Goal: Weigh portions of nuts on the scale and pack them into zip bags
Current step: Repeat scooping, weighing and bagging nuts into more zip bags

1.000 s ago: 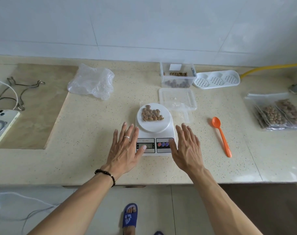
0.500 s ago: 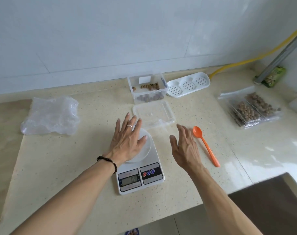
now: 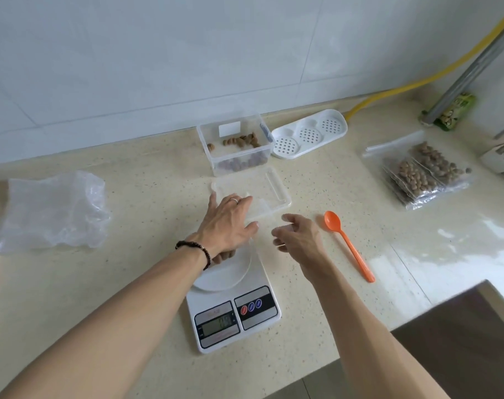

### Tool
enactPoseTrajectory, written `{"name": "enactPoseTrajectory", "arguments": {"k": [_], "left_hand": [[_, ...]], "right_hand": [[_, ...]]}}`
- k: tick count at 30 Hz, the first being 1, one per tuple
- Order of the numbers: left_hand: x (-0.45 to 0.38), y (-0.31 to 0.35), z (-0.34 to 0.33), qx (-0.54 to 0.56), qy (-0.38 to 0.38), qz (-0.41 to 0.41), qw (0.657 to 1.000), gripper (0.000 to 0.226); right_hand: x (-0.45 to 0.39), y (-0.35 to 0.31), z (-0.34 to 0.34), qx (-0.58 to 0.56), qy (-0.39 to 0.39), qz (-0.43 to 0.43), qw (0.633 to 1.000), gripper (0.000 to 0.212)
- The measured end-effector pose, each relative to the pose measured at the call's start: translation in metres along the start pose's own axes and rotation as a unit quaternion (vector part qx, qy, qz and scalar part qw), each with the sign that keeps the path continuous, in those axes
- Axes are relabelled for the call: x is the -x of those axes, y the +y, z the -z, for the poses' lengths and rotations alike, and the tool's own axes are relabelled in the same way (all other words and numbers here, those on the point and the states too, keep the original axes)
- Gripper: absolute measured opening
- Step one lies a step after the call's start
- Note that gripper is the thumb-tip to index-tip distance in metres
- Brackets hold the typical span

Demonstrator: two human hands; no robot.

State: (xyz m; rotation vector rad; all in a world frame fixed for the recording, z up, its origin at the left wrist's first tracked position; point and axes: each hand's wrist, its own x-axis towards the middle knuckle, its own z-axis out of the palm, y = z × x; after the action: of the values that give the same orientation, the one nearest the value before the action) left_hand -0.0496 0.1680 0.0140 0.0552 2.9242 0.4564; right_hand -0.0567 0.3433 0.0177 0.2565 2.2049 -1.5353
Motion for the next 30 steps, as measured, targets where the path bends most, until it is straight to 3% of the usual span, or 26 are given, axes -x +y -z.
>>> {"name": "enactPoseTrajectory", "arguments": {"k": [3, 5, 8, 12, 20, 26, 30], "left_hand": [[0.0, -0.002, 0.015, 0.099, 0.042, 0.022, 0.994, 0.053], [0.006, 0.001, 0.047, 0.191, 0.109, 0.044, 0.975, 0.047], [0.004, 0.004, 0.075, 0.307, 0.146, 0.044, 0.939, 0.018], [0.014, 0.018, 0.12, 0.408, 0.151, 0.011, 0.9, 0.028], [0.027, 0.083, 0.164, 0.487, 0.176, -0.038, 0.855, 0.024], [0.022, 0.137, 0.166, 0.451, 0.231, -0.067, 0.86, 0.022], [0.015, 0.173, 0.167, 0.478, 0.246, -0.043, 0.842, 0.022]], "right_hand": [[0.004, -0.021, 0.002, -0.006, -0.026, 0.038, 0.999, 0.043], [0.014, -0.052, 0.008, -0.005, -0.03, 0.082, 0.996, 0.036], [0.016, -0.079, 0.015, -0.021, -0.034, 0.114, 0.993, 0.028], [0.03, -0.114, 0.033, -0.066, -0.03, 0.156, 0.985, 0.015], [0.054, -0.159, 0.096, -0.068, -0.052, 0.221, 0.972, 0.014], [0.056, -0.168, 0.152, -0.03, -0.08, 0.261, 0.962, 0.023], [0.055, -0.172, 0.188, 0.061, -0.071, 0.311, 0.946, 0.021]]}}
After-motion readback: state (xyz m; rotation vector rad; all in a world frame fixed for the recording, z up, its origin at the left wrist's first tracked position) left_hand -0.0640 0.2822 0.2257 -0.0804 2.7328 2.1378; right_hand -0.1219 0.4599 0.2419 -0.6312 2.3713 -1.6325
